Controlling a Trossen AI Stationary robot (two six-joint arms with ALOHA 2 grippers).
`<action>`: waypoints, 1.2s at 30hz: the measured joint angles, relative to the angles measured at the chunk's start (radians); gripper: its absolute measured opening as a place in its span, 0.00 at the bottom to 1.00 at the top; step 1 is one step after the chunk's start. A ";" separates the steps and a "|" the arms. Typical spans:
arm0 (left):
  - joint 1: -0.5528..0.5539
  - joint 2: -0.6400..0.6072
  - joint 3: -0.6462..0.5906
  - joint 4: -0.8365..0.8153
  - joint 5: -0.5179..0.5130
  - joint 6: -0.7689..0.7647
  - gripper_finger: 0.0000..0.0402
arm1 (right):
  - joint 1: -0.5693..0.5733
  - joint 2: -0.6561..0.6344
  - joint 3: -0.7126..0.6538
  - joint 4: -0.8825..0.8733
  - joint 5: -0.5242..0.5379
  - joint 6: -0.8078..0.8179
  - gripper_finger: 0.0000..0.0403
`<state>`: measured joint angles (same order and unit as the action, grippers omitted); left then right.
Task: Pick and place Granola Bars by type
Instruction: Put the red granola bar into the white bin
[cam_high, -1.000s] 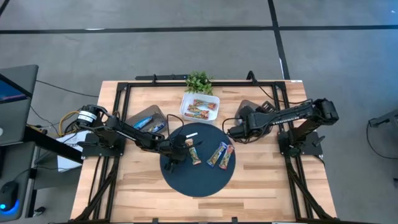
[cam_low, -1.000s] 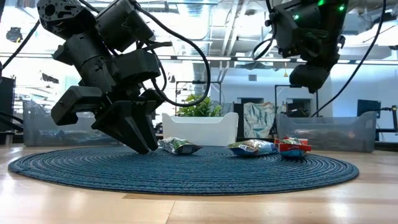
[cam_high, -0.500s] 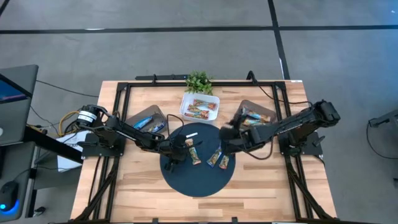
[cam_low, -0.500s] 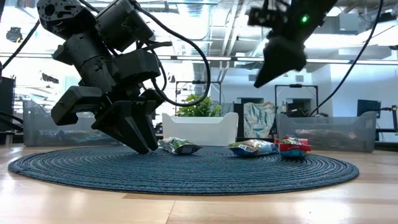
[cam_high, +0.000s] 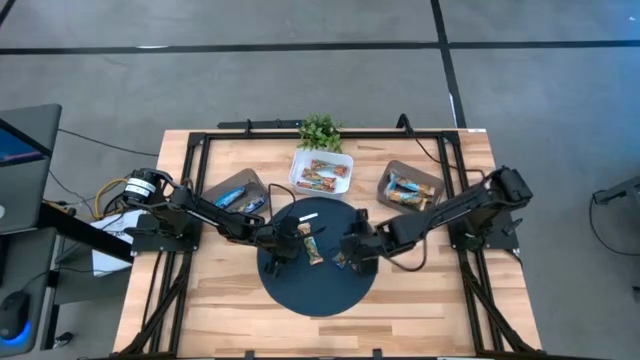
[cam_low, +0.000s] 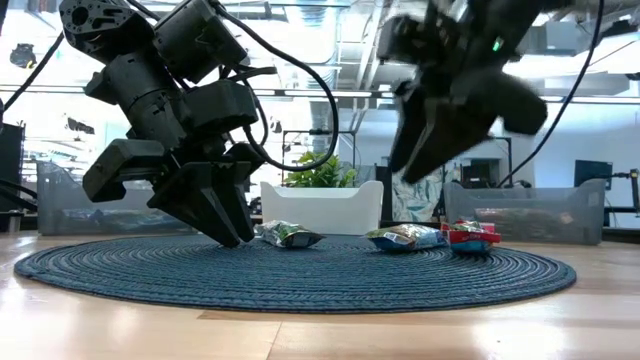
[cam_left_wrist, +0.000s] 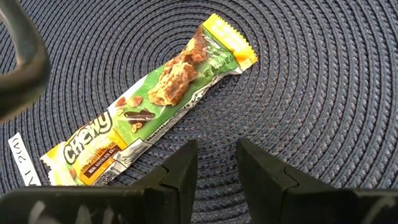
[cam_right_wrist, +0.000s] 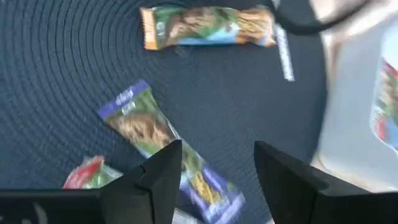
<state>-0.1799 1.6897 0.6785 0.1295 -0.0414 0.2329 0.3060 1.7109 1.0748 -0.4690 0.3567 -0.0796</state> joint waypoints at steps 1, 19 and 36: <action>0.000 0.000 0.000 0.001 0.000 0.000 0.27 | -0.005 0.018 0.000 0.011 -0.014 -0.016 0.48; 0.000 0.000 0.000 0.002 0.000 0.003 0.27 | -0.053 0.075 0.001 0.035 -0.256 -0.007 0.47; 0.000 0.000 0.000 0.003 0.000 0.008 0.27 | 0.017 0.044 0.001 -0.125 -0.317 0.140 0.43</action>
<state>-0.1799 1.6897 0.6785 0.1327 -0.0418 0.2405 0.3232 1.7545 1.0756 -0.5935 0.0398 0.0606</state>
